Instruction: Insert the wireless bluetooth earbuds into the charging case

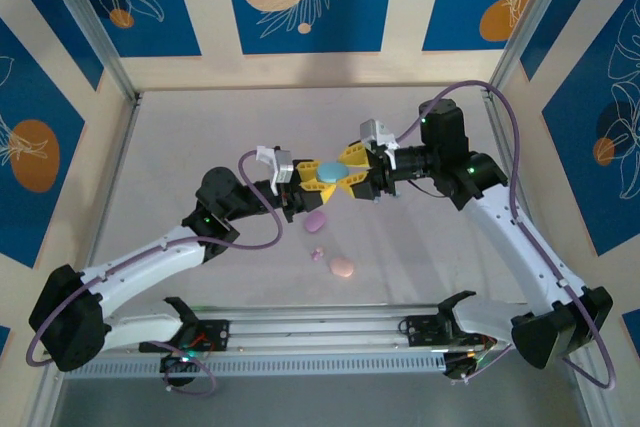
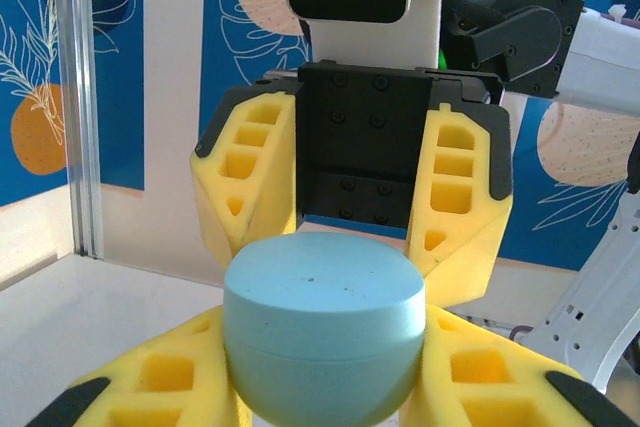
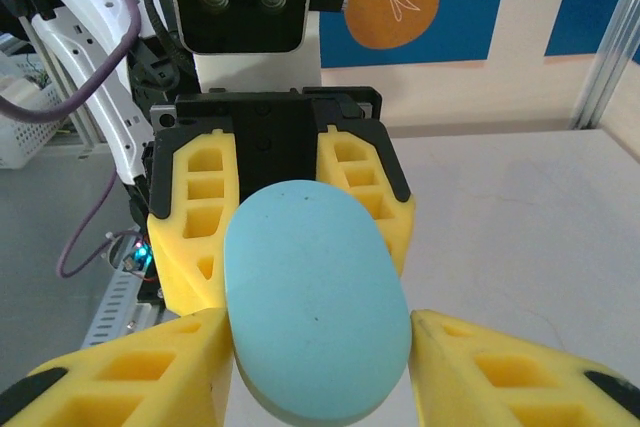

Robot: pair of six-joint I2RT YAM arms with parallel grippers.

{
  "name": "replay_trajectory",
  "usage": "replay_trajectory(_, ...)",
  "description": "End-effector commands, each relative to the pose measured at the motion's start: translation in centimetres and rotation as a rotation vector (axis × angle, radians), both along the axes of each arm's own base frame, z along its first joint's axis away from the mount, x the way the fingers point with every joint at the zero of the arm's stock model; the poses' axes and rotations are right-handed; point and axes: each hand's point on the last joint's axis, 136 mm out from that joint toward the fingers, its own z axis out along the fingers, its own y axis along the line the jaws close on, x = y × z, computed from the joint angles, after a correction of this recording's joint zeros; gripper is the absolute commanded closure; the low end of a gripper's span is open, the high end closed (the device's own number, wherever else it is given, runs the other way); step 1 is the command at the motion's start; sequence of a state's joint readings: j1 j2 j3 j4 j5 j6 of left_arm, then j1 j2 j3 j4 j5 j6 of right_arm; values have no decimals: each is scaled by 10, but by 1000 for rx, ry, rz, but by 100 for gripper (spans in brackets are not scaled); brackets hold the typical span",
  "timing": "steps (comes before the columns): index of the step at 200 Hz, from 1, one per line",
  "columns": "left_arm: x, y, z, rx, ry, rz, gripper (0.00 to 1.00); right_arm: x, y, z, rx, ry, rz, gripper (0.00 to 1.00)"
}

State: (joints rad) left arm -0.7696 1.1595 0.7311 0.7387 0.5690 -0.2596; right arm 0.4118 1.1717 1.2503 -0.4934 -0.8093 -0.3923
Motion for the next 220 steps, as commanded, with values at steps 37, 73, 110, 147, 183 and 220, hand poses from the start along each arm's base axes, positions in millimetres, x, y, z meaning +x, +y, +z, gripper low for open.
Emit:
replay_trajectory(37, -27, -1, 14, 3, -73, -109, 80, 16, -4, 12, 8, 21, -61, 52)
replay_trajectory(73, -26, -2, 10, 23, -74, -102, 81, 13, -5, 15, 18, 55, -44, 51)
replay_trajectory(110, -25, -1, 14, 5, -78, -95, 81, 14, -4, 5, -17, 25, -52, 52)
replay_trajectory(147, -25, -1, 18, -10, -78, -97, 80, 17, 1, -4, -59, -70, -82, 57)
replay_trajectory(183, -24, 0, 15, -3, -74, -83, 78, 13, 1, 2, -43, -101, -74, 72)
replay_trajectory(220, -20, -1, 10, 8, -59, -70, 74, 4, 1, 8, -22, -110, -37, 90)
